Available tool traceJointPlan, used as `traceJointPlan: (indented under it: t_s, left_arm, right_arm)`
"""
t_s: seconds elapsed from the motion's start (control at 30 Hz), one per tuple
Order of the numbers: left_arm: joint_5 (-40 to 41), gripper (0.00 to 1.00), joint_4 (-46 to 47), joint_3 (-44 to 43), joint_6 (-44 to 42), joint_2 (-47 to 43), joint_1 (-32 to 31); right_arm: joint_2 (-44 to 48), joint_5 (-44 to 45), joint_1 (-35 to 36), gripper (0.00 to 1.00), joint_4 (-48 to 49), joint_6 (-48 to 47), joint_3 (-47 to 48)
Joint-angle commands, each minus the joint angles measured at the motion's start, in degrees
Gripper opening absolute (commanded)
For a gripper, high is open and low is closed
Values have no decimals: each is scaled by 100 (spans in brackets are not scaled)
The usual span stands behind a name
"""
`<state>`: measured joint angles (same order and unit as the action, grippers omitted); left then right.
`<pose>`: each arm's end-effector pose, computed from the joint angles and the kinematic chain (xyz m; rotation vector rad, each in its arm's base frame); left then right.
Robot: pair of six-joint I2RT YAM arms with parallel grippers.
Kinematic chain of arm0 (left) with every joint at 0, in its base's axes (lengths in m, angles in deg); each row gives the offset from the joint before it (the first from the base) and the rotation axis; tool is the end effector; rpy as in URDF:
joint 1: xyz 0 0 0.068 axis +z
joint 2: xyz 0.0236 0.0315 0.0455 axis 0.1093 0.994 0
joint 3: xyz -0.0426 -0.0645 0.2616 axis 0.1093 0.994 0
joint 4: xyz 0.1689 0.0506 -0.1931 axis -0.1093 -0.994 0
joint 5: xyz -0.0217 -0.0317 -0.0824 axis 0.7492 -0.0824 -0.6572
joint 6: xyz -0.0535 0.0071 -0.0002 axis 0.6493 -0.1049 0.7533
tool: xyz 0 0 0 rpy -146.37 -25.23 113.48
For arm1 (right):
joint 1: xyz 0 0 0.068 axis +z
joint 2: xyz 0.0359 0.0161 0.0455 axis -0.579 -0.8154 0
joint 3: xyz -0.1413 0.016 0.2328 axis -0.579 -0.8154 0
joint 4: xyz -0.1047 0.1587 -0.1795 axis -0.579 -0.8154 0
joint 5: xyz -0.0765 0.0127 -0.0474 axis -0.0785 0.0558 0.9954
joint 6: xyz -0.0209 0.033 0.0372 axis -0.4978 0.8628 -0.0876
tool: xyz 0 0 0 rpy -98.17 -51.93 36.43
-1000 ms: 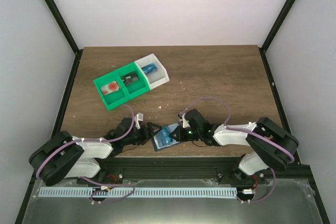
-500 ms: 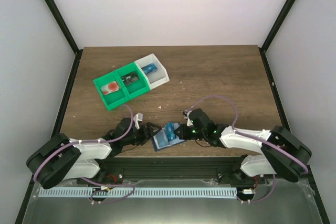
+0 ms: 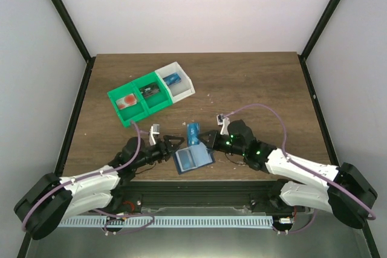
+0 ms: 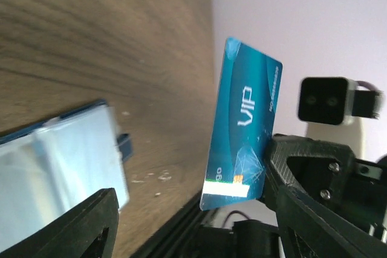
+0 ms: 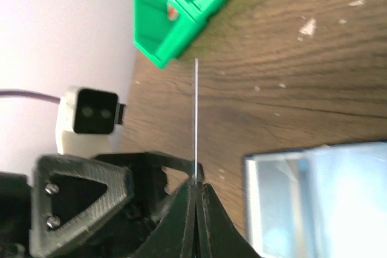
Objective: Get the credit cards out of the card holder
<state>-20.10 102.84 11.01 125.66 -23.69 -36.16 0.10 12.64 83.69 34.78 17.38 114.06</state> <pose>0.1307 -0.1346 0.1571 -0.3366 2.1787 -1.5969 0.1472 0.1763 0.2109 0.0328 2.2952 1.2958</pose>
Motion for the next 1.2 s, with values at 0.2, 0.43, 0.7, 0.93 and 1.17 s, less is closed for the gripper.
traceJointPlan:
  t_s: [0.2, 0.43, 0.7, 0.93, 1.17]
  left_arm:
    - [30, 69, 1110, 48, 295, -353, -19]
    - [-7, 34, 1899, 226, 478, -43, -17]
    - [-562, 0, 2266, 328, 246, -60, 98]
    - [-1614, 0, 912, 241, -568, -811, 464]
    - [-2243, 0, -736, -197, -1400, -1312, 479]
  right_arm:
    - [-388, -583, -41, 0, 1613, 1330, 337]
    - [-446, -1093, -41, 0, 2006, 1269, 90]
    - [89, -1553, -54, 18, 681, -342, 218]
    - [949, -1782, -617, 39, -1591, -2166, 839]
    - [447, -2689, -1263, 42, -2992, -3602, 1742]
